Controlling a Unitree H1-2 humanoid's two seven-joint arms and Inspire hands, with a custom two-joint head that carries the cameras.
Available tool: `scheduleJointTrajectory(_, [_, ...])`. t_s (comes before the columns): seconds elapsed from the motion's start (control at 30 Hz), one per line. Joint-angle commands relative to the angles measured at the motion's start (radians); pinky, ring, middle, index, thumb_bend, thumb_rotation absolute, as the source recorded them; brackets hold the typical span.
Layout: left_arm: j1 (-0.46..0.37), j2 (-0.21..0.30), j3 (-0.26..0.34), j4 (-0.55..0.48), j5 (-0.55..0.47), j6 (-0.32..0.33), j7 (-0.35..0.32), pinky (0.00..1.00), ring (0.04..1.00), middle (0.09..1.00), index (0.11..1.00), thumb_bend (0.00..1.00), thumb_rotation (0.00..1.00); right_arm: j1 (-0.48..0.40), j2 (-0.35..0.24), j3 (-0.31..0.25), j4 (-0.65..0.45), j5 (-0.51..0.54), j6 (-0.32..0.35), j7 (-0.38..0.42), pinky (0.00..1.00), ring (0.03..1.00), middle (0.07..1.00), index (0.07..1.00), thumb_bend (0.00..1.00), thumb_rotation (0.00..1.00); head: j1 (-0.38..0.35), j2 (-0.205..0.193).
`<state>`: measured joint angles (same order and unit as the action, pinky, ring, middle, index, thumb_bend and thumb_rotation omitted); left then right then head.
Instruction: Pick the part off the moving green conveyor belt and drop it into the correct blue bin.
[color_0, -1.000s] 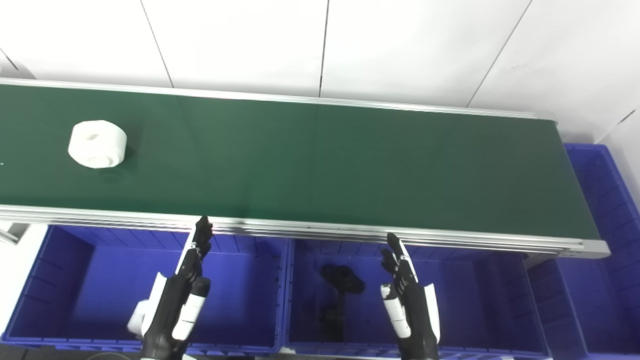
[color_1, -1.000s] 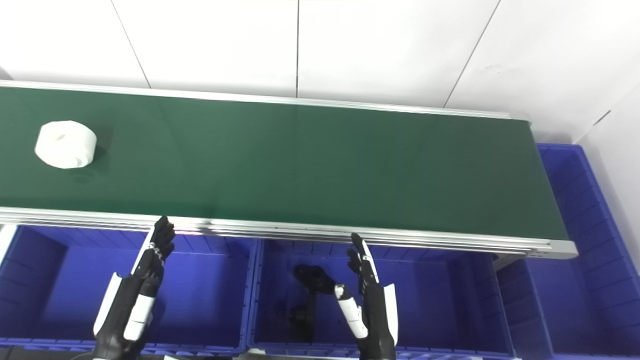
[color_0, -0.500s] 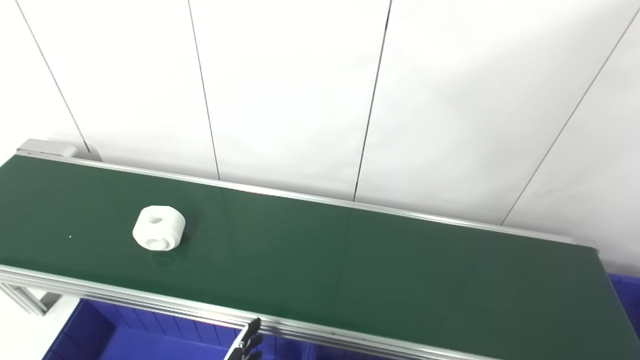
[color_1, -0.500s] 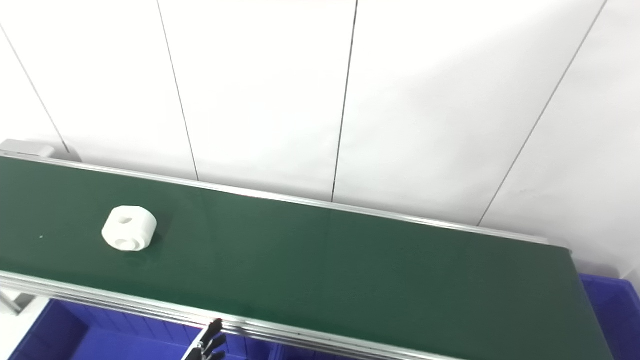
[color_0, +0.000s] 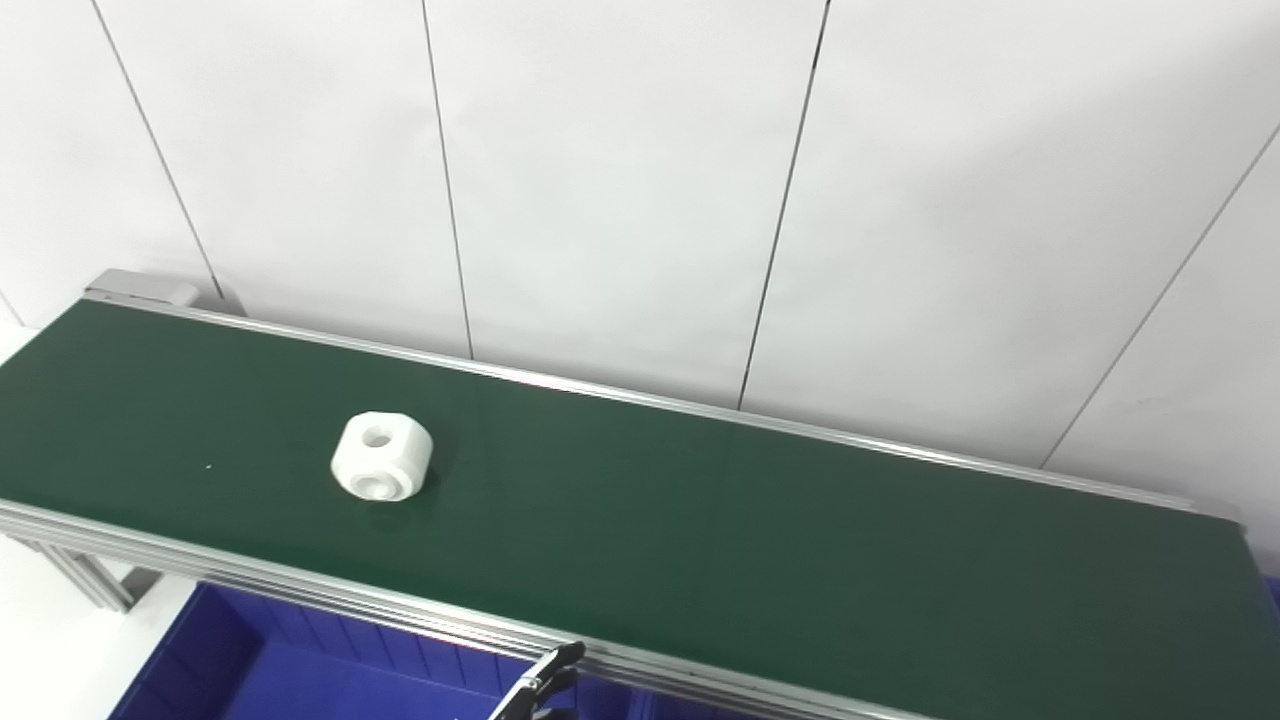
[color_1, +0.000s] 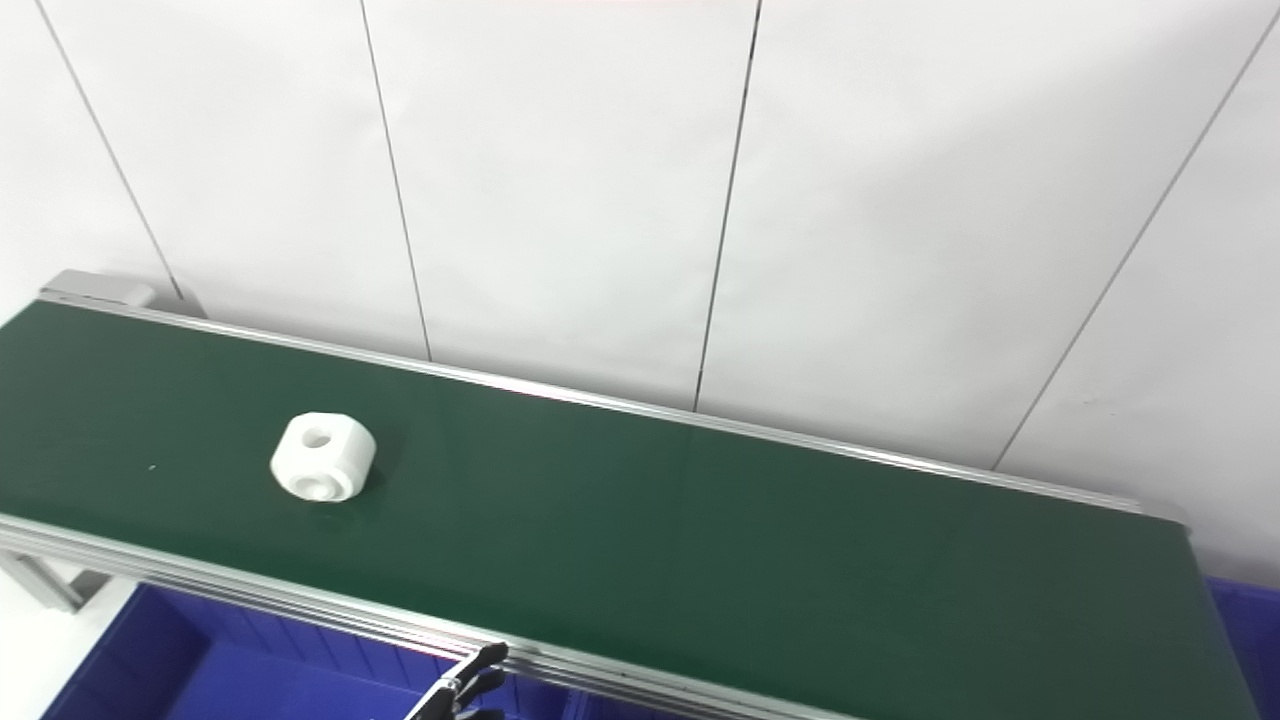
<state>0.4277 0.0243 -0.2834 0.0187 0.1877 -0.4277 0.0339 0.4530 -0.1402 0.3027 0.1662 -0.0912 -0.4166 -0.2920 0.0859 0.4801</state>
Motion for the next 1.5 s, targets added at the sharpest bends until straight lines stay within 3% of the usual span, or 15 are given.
scheduleJointTrajectory(0.0, [-0.012,-0.001,-0.005,-0.023,-0.005,-0.042,0.007,0.74,0.856,0.903,0.869,0.53,0.93,0.001,-0.002,-0.007,-0.031,0.001,-0.053,0.003,1.0,0.995,1.0,1.0,0.83,1.0,0.012,0.006])
scheduleJointTrajectory(0.17, [-0.024,0.03,-0.022,-0.07,-0.034,-0.041,-0.031,0.73,0.841,0.872,0.859,0.55,0.78,0.0,0.005,-0.005,-0.036,-0.018,-0.053,-0.003,1.0,0.999,1.0,1.0,0.84,1.0,0.01,0.015])
scheduleJointTrajectory(0.27, [-0.039,0.056,-0.016,-0.148,-0.038,-0.042,-0.048,0.65,0.795,0.845,0.819,0.57,0.56,0.001,0.004,0.0,-0.041,-0.021,-0.053,-0.002,1.0,1.0,1.0,1.0,0.84,1.0,0.003,0.026])
scheduleJointTrajectory(0.37, [-0.056,0.076,0.006,-0.235,0.01,-0.041,-0.041,0.57,0.746,0.798,0.784,0.65,0.46,0.003,0.006,0.002,-0.048,-0.025,-0.053,-0.004,1.0,0.996,1.0,1.0,0.84,1.0,0.001,0.033])
scheduleJointTrajectory(0.5, [-0.191,0.126,0.092,-0.364,0.049,-0.003,-0.066,0.54,0.708,0.746,0.748,0.81,0.43,0.007,0.01,0.004,-0.06,-0.022,-0.053,-0.003,1.0,0.999,1.0,1.0,0.84,1.0,-0.001,0.038])
scheduleJointTrajectory(0.63, [-0.355,0.212,0.175,-0.389,0.14,0.06,-0.114,0.56,0.724,0.761,0.767,0.95,0.42,0.008,0.013,0.005,-0.065,-0.02,-0.053,-0.001,1.0,1.0,1.0,1.0,0.85,1.0,-0.01,0.044])
scheduleJointTrajectory(0.8, [-0.501,0.291,0.189,-0.322,0.245,0.11,-0.169,0.63,0.787,0.82,0.812,0.9,0.42,0.008,0.012,0.01,-0.073,-0.01,-0.053,0.008,1.0,1.0,1.0,1.0,0.85,1.0,-0.015,0.05])
scheduleJointTrajectory(0.93, [-0.592,0.332,0.177,-0.222,0.361,0.089,-0.172,0.64,0.788,0.832,0.825,0.86,0.42,0.01,0.016,0.009,-0.073,-0.007,-0.053,0.011,1.0,0.999,1.0,1.0,0.86,1.0,-0.02,0.053])
scheduleJointTrajectory(1.13, [-0.734,0.396,0.136,0.021,0.524,-0.033,-0.065,0.72,0.783,0.798,0.82,0.86,0.36,0.007,0.023,0.006,-0.075,0.013,-0.053,0.036,1.0,1.0,1.0,1.0,0.86,1.0,-0.025,0.058])
scheduleJointTrajectory(1.47, [-0.885,0.436,0.055,0.327,0.636,-0.032,0.034,0.79,0.81,0.807,0.83,0.88,0.34,0.004,0.034,0.001,-0.076,0.013,-0.053,0.048,1.0,0.996,1.0,1.0,0.84,1.0,-0.042,0.065])
